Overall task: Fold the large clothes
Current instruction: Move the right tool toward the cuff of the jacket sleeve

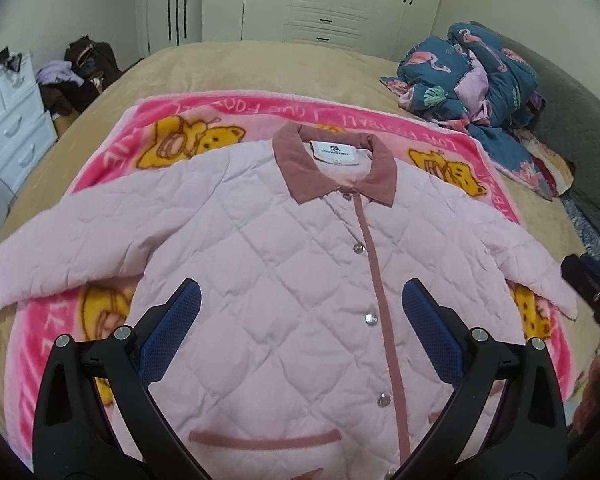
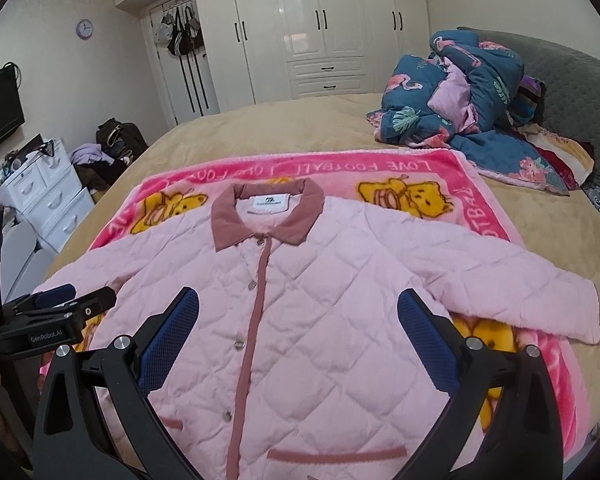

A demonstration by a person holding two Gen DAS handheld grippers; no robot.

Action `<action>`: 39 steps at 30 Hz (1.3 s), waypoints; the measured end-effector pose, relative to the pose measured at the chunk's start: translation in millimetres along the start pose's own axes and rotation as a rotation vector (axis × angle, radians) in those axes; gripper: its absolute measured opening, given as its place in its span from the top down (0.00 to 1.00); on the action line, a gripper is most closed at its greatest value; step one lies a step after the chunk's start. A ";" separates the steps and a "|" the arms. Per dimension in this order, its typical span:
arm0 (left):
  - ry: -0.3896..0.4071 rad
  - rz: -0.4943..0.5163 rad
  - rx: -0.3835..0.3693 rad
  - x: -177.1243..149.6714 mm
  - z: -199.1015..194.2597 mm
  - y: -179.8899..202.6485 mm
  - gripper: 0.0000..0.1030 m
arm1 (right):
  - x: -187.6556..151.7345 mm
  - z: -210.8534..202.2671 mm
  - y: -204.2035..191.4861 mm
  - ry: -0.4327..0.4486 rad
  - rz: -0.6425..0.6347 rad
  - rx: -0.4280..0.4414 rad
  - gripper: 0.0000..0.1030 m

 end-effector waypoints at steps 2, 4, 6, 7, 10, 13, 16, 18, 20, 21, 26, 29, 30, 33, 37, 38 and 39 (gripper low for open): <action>0.006 0.019 0.017 5.6 6.1 6.3 0.08 | 6.0 4.3 5.1 0.003 0.006 -0.006 0.04; -0.009 0.021 0.008 10.6 14.2 14.2 0.08 | 12.3 8.4 10.3 0.011 0.012 -0.008 0.04; -0.012 0.024 0.004 16.0 21.7 20.5 0.08 | 19.6 12.6 18.0 0.021 0.020 -0.014 0.04; -0.010 0.030 0.009 18.8 25.9 24.3 0.08 | 21.6 13.5 21.6 0.027 0.027 -0.018 0.04; -0.015 0.030 0.005 25.0 37.3 34.5 0.08 | 29.5 19.4 38.6 0.041 0.056 -0.038 0.04; -0.025 0.025 -0.003 30.4 48.2 43.8 0.08 | 31.7 25.7 58.6 0.049 0.081 -0.065 0.04; -0.032 0.047 0.012 33.1 61.7 57.9 0.08 | 26.6 35.1 81.9 0.040 0.118 -0.090 0.04; -0.038 0.067 0.019 32.9 69.5 66.5 0.08 | 20.8 41.5 100.1 0.028 0.147 -0.111 0.04; -0.041 0.075 0.017 32.8 77.5 76.1 0.08 | 15.7 46.5 115.0 0.019 0.162 -0.135 0.04; -0.042 0.079 0.018 32.8 81.5 80.1 0.08 | 12.9 49.5 124.1 0.013 0.172 -0.145 0.04; -0.055 0.114 0.016 29.4 100.4 107.1 0.08 | 2.2 58.7 162.6 0.002 0.245 -0.193 0.04; -0.050 0.140 0.029 27.8 110.3 124.6 0.08 | -2.4 60.6 184.3 0.001 0.284 -0.220 0.04; -0.053 0.140 0.027 27.4 113.2 127.7 0.08 | -4.4 60.4 191.3 0.003 0.304 -0.222 0.04; -0.074 0.142 0.004 24.5 124.3 144.3 0.08 | -8.8 56.8 209.7 0.013 0.348 -0.242 0.04; -0.088 0.159 -0.007 22.0 134.7 162.2 0.08 | -13.1 51.0 235.4 0.026 0.396 -0.283 0.04; -0.097 0.161 -0.014 21.3 138.3 168.0 0.08 | -15.1 49.3 244.1 0.031 0.416 -0.291 0.04; -0.102 0.160 -0.016 20.5 140.2 170.5 0.08 | -17.7 48.5 253.2 0.035 0.438 -0.294 0.04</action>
Point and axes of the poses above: each gripper's, at about its wrist camera, not at the fingertips, and z roughly the way its jaws point, y to its right, x to its top, the point moved 7 cm from there along z, roughly the way its jaws point, and after that the axes turned 10 degrees about x, right-handed, at the moved point
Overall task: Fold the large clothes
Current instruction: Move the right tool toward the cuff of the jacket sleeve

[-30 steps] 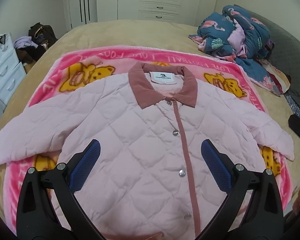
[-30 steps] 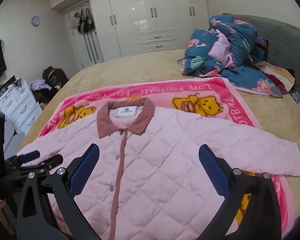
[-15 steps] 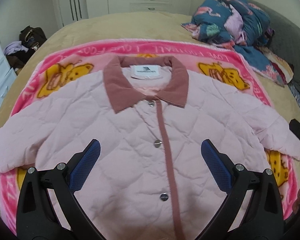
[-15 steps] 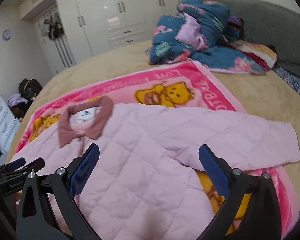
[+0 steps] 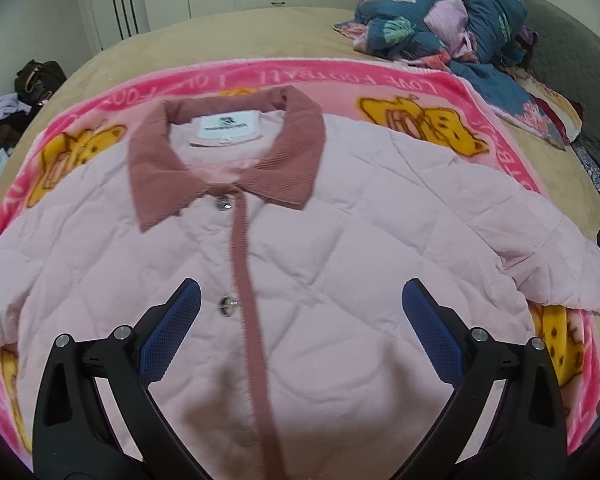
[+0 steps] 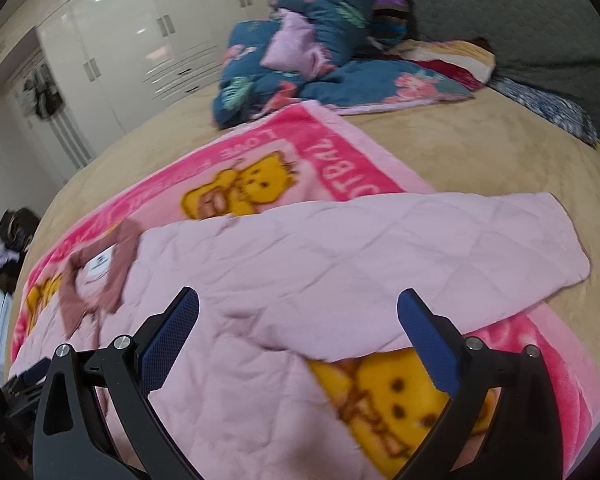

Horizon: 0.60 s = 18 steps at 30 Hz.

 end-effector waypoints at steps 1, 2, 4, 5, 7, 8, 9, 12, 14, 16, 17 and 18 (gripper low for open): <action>-0.009 -0.003 -0.007 0.3 3.3 4.6 0.08 | 1.0 2.1 7.4 -0.004 0.022 -0.001 0.04; -0.013 -0.004 -0.011 0.5 5.3 7.8 0.08 | 1.7 3.5 17.1 -0.004 0.049 -0.007 0.04; -0.014 0.004 -0.009 1.1 8.7 15.9 0.08 | 3.0 4.5 35.1 0.003 0.088 -0.032 0.04; -0.014 0.009 -0.007 0.8 9.9 18.1 0.08 | 3.4 4.9 43.0 0.006 0.103 -0.046 0.04; -0.020 0.017 -0.007 0.2 13.6 24.9 0.08 | 4.6 6.2 62.4 0.012 0.147 -0.074 0.04; -0.024 0.018 -0.007 0.2 15.5 27.6 0.08 | 5.2 6.2 71.8 0.016 0.166 -0.087 0.04; -0.027 0.019 -0.005 0.3 17.1 29.4 0.08 | 5.7 6.2 81.3 0.021 0.188 -0.100 0.04; -0.039 0.023 -0.003 -0.6 21.9 33.8 0.08 | 7.3 4.3 105.5 0.032 0.245 -0.127 0.04; -0.045 0.027 -0.001 -1.0 24.7 37.1 0.08 | 9.7 0.7 122.5 0.058 0.255 -0.187 0.04; -0.047 0.035 0.009 -0.7 27.4 40.4 0.08 | 9.4 -1.2 136.6 0.065 0.291 -0.194 0.04; -0.047 0.036 0.010 -0.2 28.4 42.0 0.08 | 8.3 -1.1 145.3 0.064 0.326 -0.193 0.04; -0.048 0.038 0.009 0.3 29.5 44.1 0.08 | 7.8 -1.5 151.0 0.067 0.346 -0.195 0.04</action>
Point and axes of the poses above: each gripper's, at about its wrist camera, not at the fingertips, and z roughly the way its jaws point, y to its right, x to its top, the point moved 7 cm from there along z, roughly the way its jaws point, and after that the axes turned 10 degrees about x, right-handed, at the moved point
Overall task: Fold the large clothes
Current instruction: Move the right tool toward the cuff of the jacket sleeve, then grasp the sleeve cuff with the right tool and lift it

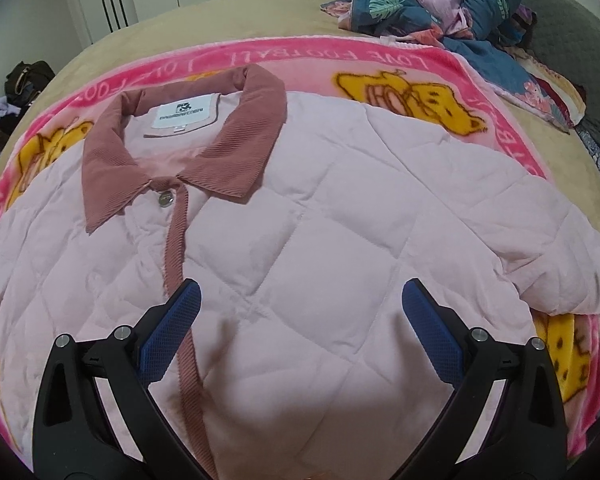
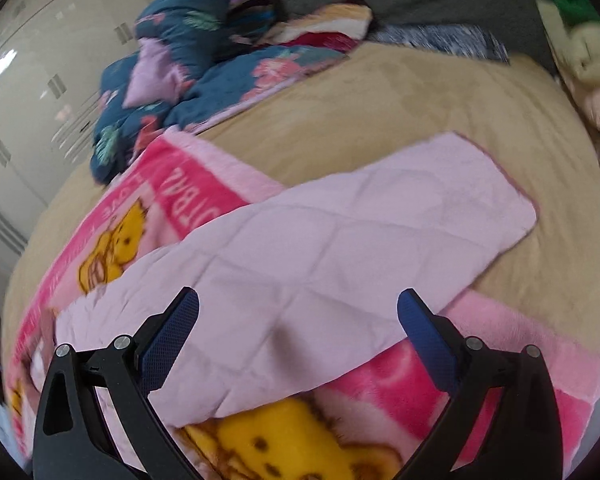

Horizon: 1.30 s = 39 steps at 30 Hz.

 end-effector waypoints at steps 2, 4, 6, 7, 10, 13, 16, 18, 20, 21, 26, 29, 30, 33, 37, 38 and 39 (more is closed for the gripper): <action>-0.003 0.004 -0.011 1.8 2.3 4.6 0.08 | 3.4 1.3 15.2 0.010 0.046 -0.018 0.04; -0.002 0.011 -0.017 4.0 4.4 9.0 0.08 | 5.6 2.9 28.7 0.018 0.088 -0.040 0.04; -0.001 0.023 -0.014 5.4 6.8 12.8 0.08 | 8.4 5.9 44.3 0.026 0.138 -0.062 0.04; -0.003 0.026 -0.013 6.1 8.7 14.2 0.08 | 9.4 6.8 50.3 0.030 0.155 -0.076 0.04; -0.013 0.026 -0.001 8.5 14.1 13.6 0.08 | 11.2 9.4 75.4 0.038 0.232 -0.115 0.04; -0.025 0.012 -0.003 11.4 15.9 7.2 0.08 | 15.0 16.0 93.9 0.046 0.287 -0.140 0.04; -0.020 0.010 0.000 14.6 11.8 -5.5 0.08 | 17.8 29.4 112.8 0.038 0.373 -0.115 0.04; -0.020 0.009 0.002 16.2 8.4 -15.7 0.08 | 18.5 41.6 127.1 0.037 0.436 -0.081 0.04; -0.013 0.011 0.014 19.1 3.9 -26.9 0.08 | 23.4 44.7 133.9 0.058 0.459 -0.050 0.16; -0.003 0.012 0.025 21.0 0.9 -33.6 0.08 | 27.0 43.8 136.2 0.066 0.471 -0.044 0.36; 0.022 -0.021 0.036 30.0 -13.9 -61.6 0.08 | 59.2 22.0 104.7 0.133 0.354 0.037 0.78; 0.035 -0.051 0.031 34.3 -24.5 -73.6 0.08 | 76.9 -3.1 60.8 0.182 0.211 0.116 0.82; 0.040 -0.060 0.023 35.9 -30.0 -77.3 0.08 | 81.2 -14.4 40.8 0.203 0.154 0.151 0.83; 0.055 -0.078 0.001 39.4 -45.0 -85.6 0.08 | 86.6 -37.9 -6.5 0.240 0.044 0.239 0.84; 0.081 -0.079 -0.006 42.6 -65.0 -96.3 0.08 | 88.7 -66.6 -58.6 0.272 -0.085 0.318 0.84; 0.092 -0.078 -0.009 43.5 -71.9 -99.8 0.08 | 87.6 -72.1 -72.3 0.276 -0.115 0.330 0.84; 0.102 -0.078 -0.011 44.2 -78.5 -103.7 0.08 | 86.5 -76.8 -81.2 0.276 -0.135 0.340 0.84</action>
Point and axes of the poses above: each gripper's, at about its wrist camera, not at the fingertips, and z roughly the way its jaws point, y to its right, x to its top, the point moved 7 cm from there along z, roughly the way its jaws point, and after that the axes turned 10 degrees about x, right-handed, at the moved point
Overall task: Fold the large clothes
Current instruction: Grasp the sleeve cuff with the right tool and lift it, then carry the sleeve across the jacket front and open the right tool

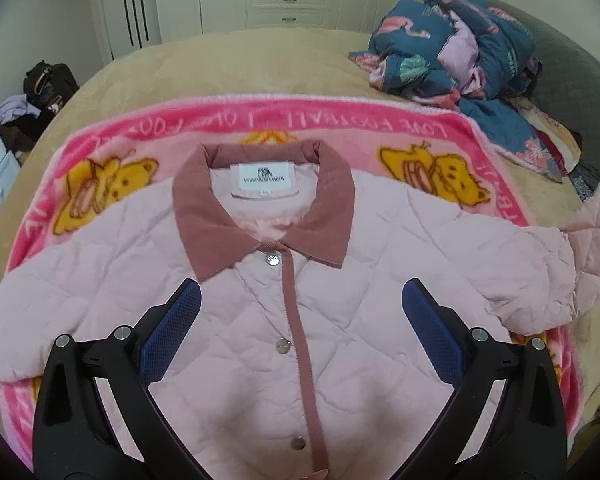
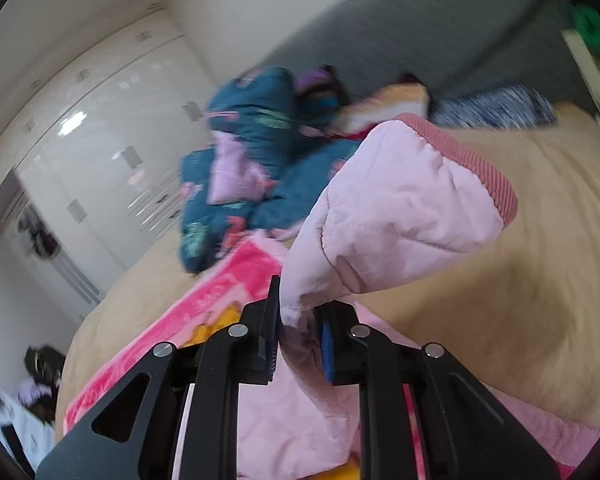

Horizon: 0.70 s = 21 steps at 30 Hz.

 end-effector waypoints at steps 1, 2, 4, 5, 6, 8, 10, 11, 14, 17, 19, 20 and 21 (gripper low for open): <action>0.009 -0.003 -0.003 1.5 -5.8 -4.0 0.08 | 1.3 -0.4 -16.1 0.000 -0.027 0.020 0.84; 0.015 -0.007 -0.006 2.6 -9.8 -7.8 0.08 | 2.0 -0.8 -28.5 -0.001 -0.049 0.032 0.84; 0.026 -0.011 -0.015 4.3 -18.6 -14.9 0.08 | 1.5 -3.3 -50.6 0.001 -0.096 0.053 0.84; 0.032 -0.012 -0.021 5.2 -23.8 -18.8 0.08 | 1.2 -4.3 -63.1 0.002 -0.121 0.063 0.84; 0.038 -0.015 -0.026 6.4 -27.5 -21.7 0.08 | 1.1 -3.7 -72.0 0.002 -0.138 0.069 0.84; 0.053 -0.026 -0.037 7.8 -36.3 -30.8 0.08 | 1.7 -5.3 -96.7 0.004 -0.179 0.097 0.84; 0.059 -0.034 -0.043 9.1 -40.9 -38.7 0.08 | 0.0 -8.1 -117.5 0.009 -0.215 0.124 0.85; 0.063 -0.042 -0.047 9.8 -43.7 -43.5 0.08 | -1.3 -9.1 -128.6 0.010 -0.232 0.137 0.85; 0.071 -0.063 -0.060 11.8 -49.9 -56.3 0.08 | -4.0 -9.0 -156.2 0.008 -0.278 0.166 0.85; 0.072 -0.085 -0.072 12.6 -54.0 -69.4 0.08 | -9.5 -7.9 -181.8 -0.002 -0.317 0.196 0.85; 0.078 -0.102 -0.071 13.4 -56.6 -79.8 0.08 | -14.5 -9.1 -197.0 -0.008 -0.340 0.215 0.85; 0.080 -0.111 -0.072 13.4 -58.0 -83.6 0.08 | -16.6 -9.2 -202.5 -0.011 -0.352 0.224 0.85; 0.081 -0.125 -0.075 13.4 -59.2 -89.1 0.08 | -19.6 -9.5 -211.0 -0.016 -0.365 0.237 0.85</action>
Point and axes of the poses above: each gripper's, at about its wrist camera, not at the fingertips, and z roughly the way its jaws point, y to its right, x to its top, the point moved 7 cm from there along z, roughly the way its jaws point, and after that the axes turned 10 degrees about x, right-handed, at the moved point
